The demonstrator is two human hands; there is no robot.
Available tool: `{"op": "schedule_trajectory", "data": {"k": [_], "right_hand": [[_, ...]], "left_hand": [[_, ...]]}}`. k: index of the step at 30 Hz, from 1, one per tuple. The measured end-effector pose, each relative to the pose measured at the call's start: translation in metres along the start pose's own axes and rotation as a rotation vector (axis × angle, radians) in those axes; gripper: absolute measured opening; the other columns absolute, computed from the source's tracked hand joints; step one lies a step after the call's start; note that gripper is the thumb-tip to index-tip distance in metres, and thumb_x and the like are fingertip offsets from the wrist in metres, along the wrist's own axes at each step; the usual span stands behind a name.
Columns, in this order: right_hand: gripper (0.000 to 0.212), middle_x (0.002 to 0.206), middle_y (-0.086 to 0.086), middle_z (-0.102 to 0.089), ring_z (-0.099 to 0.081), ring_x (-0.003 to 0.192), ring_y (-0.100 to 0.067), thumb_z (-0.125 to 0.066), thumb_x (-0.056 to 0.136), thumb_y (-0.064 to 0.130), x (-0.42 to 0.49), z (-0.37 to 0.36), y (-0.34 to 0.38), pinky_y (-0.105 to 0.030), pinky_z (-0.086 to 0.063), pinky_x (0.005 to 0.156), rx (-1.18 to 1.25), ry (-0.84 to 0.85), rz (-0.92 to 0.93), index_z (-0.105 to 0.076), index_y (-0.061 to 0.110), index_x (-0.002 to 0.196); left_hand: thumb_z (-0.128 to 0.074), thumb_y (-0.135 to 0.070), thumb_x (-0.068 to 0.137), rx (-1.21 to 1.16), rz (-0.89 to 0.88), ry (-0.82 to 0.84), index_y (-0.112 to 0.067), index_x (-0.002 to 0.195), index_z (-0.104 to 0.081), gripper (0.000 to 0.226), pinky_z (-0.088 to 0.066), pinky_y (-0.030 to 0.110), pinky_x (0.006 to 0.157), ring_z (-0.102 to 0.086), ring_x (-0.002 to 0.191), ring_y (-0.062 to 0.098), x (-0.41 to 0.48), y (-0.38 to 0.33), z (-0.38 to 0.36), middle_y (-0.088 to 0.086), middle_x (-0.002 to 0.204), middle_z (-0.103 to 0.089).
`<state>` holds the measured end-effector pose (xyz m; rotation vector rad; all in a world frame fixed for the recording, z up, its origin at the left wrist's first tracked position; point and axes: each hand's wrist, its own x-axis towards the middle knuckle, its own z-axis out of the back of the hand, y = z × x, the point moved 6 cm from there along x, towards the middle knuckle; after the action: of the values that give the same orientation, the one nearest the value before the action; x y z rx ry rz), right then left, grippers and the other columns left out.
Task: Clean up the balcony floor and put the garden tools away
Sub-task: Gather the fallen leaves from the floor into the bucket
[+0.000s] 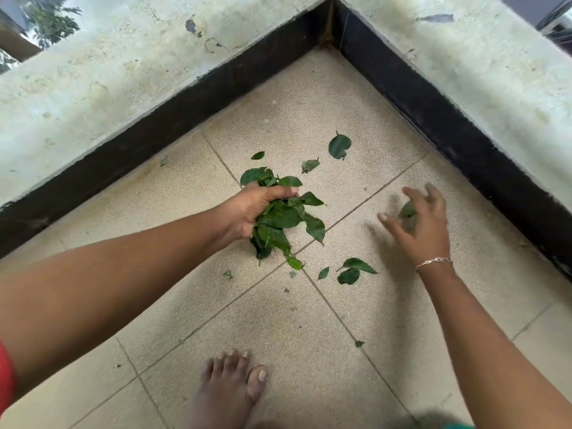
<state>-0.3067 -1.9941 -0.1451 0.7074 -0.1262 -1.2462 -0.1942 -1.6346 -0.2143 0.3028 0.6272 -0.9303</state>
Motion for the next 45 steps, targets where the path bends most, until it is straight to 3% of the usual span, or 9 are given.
{"op": "schedule_trajectory", "data": {"k": [9, 12, 16, 20, 29, 32, 35, 40, 45], "right_hand": [[0.123, 0.145, -0.018, 0.035, 0.027, 0.137, -0.032, -0.03, 0.062, 0.091, -0.049, -0.12, 0.049, -0.047, 0.015, 0.113, -0.406, 0.163, 0.315, 0.038, 0.02, 0.136], [0.119, 0.142, -0.016, 0.038, 0.029, 0.136, -0.034, -0.028, 0.062, 0.088, -0.007, -0.115, 0.072, -0.049, 0.014, 0.112, -0.377, 0.093, 0.291, 0.039, 0.022, 0.134], [0.125, 0.151, -0.02, 0.025, 0.02, 0.139, -0.038, -0.044, 0.059, 0.084, 0.056, -0.093, 0.087, -0.052, 0.009, 0.113, -0.358, 0.1, 0.23, 0.025, 0.021, 0.143], [0.119, 0.155, -0.014, 0.016, 0.013, 0.141, -0.036, -0.049, 0.061, 0.079, 0.075, -0.108, 0.124, -0.057, 0.009, 0.112, -0.384, 0.243, 0.393, 0.011, 0.026, 0.148], [0.098, 0.153, 0.002, 0.026, 0.023, 0.138, -0.036, -0.056, 0.07, 0.072, -0.014, -0.166, 0.156, -0.069, 0.01, 0.101, -0.794, 0.6, 0.802, 0.001, 0.045, 0.144], [0.057, 0.155, -0.008, -0.017, -0.014, 0.141, -0.039, -0.057, 0.09, 0.033, -0.041, -0.159, 0.143, -0.057, -0.023, 0.108, -0.631, 0.411, 0.912, -0.034, 0.03, 0.142], [0.026, 0.106, -0.01, -0.069, -0.065, 0.098, -0.033, -0.066, 0.072, -0.005, -0.059, -0.14, 0.137, -0.037, -0.059, 0.069, -0.338, 0.108, 1.08, -0.072, 0.004, 0.095], [0.027, 0.083, -0.012, -0.072, -0.066, 0.077, -0.019, -0.06, 0.068, -0.021, -0.037, -0.124, 0.137, -0.021, -0.054, 0.075, 0.418, 0.061, 0.182, -0.072, 0.003, 0.069], [0.03, 0.07, 0.002, -0.07, -0.066, 0.079, -0.018, -0.06, 0.073, -0.02, -0.063, -0.147, 0.167, -0.029, -0.055, 0.084, 1.129, 0.13, -0.247, -0.067, 0.009, 0.068]], "left_hand": [[-0.013, -0.045, 0.097, -0.031, 0.05, 0.144, -0.015, 0.076, -0.079, 0.075, -0.057, 0.041, 0.06, -0.072, 0.069, 0.024, -0.006, 0.002, 0.002, 0.008, 0.076, -0.073], [0.025, -0.062, 0.07, -0.007, 0.101, 0.197, -0.012, 0.132, -0.055, 0.113, -0.036, 0.045, 0.106, -0.05, 0.126, 0.032, 0.006, 0.001, 0.018, 0.019, 0.135, -0.052], [0.037, -0.07, 0.066, -0.07, 0.125, 0.196, -0.009, 0.124, -0.063, 0.131, -0.04, 0.049, 0.1, -0.057, 0.117, 0.035, 0.01, 0.0, 0.025, 0.021, 0.126, -0.059], [0.026, -0.06, 0.041, -0.114, 0.097, 0.449, -0.02, 0.152, -0.01, 0.124, 0.001, 0.039, 0.117, -0.005, 0.147, 0.02, 0.0, -0.003, 0.015, 0.002, 0.16, -0.009], [0.01, -0.065, 0.082, -0.146, 0.038, 0.329, -0.02, 0.152, -0.011, 0.085, 0.003, 0.037, 0.117, -0.005, 0.146, 0.017, -0.008, -0.004, 0.02, 0.0, 0.159, -0.012], [-0.001, -0.054, 0.095, -0.152, 0.042, 0.272, -0.02, 0.147, -0.032, 0.069, -0.014, 0.037, 0.116, -0.026, 0.142, 0.019, -0.009, -0.004, 0.027, 0.004, 0.152, -0.033], [-0.016, -0.041, 0.097, -0.151, -0.01, 0.154, -0.022, 0.081, -0.079, 0.068, -0.056, 0.031, 0.07, -0.071, 0.079, 0.014, -0.017, -0.001, 0.033, -0.001, 0.085, -0.074], [-0.008, -0.041, 0.102, -0.159, -0.032, 0.077, -0.02, 0.12, -0.066, 0.064, -0.045, 0.041, 0.097, -0.059, 0.114, 0.022, -0.015, -0.004, 0.044, -0.001, 0.122, -0.063], [-0.036, -0.045, 0.085, -0.138, -0.015, 0.035, -0.022, 0.075, -0.078, 0.049, -0.057, 0.033, 0.063, -0.07, 0.071, 0.013, -0.018, 0.001, 0.033, -0.002, 0.077, -0.074]]}}
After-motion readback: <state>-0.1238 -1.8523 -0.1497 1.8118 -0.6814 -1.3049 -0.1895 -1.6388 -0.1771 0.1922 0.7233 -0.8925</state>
